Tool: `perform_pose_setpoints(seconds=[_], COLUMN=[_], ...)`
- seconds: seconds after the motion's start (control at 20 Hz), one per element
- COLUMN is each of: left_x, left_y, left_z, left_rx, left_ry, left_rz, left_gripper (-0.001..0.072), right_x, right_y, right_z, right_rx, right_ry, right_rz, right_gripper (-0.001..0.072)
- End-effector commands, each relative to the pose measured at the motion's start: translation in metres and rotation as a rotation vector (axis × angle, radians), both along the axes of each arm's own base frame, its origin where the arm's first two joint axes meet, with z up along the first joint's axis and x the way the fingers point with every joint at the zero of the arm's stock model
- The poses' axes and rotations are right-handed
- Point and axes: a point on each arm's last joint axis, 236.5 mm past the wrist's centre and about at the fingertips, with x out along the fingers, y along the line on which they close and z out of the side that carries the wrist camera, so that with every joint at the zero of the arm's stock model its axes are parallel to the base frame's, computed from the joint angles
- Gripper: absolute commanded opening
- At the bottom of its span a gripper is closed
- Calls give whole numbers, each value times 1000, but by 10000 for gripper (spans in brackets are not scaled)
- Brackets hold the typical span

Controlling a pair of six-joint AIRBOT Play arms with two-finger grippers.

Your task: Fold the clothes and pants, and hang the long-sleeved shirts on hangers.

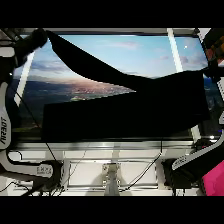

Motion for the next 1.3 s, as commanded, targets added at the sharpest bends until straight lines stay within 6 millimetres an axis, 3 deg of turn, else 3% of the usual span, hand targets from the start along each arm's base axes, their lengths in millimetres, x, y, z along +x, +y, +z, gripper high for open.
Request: perform_pose_setpoints(seconds=[0.0,0.25,0.35,0.4,0.45,0.55,0.6,0.7,0.8,1.05,1.25], left_x=[0,2,0,-3,-11,-41,-60,-98,-133,-187,-211], left_y=[21,29,26,21,14,7,13,44,58,63,83], left_z=[12,11,20,14,-3,-69,-107,-170,-212,-264,-286], left_rx=[122,141,143,142,155,248,277,371,422,462,551], left_ry=[-25,-24,-30,-4,61,299,448,705,875,1054,1146], left_rz=[33,43,22,-12,-78,-226,-241,-193,-204,-247,-239], left_gripper=[3,3,1,2,2,2,1,1,1,1,1], right_x=[14,12,11,8,5,-4,-8,-15,-18,-21,-27], right_y=[-3,0,-2,-2,-4,-7,-9,-12,-17,-22,-19], right_z=[23,22,20,17,14,4,0,-6,-9,-16,-24], right_rx=[18,33,27,25,19,-15,-31,-58,-78,-89,-116], right_ry=[-70,-58,-50,-36,-14,36,61,96,113,141,188], right_rz=[-44,-44,-45,-48,-51,-37,-31,-26,-31,-55,-27], right_gripper=[12,12,12,12,12,12,12,12,12,11,11])
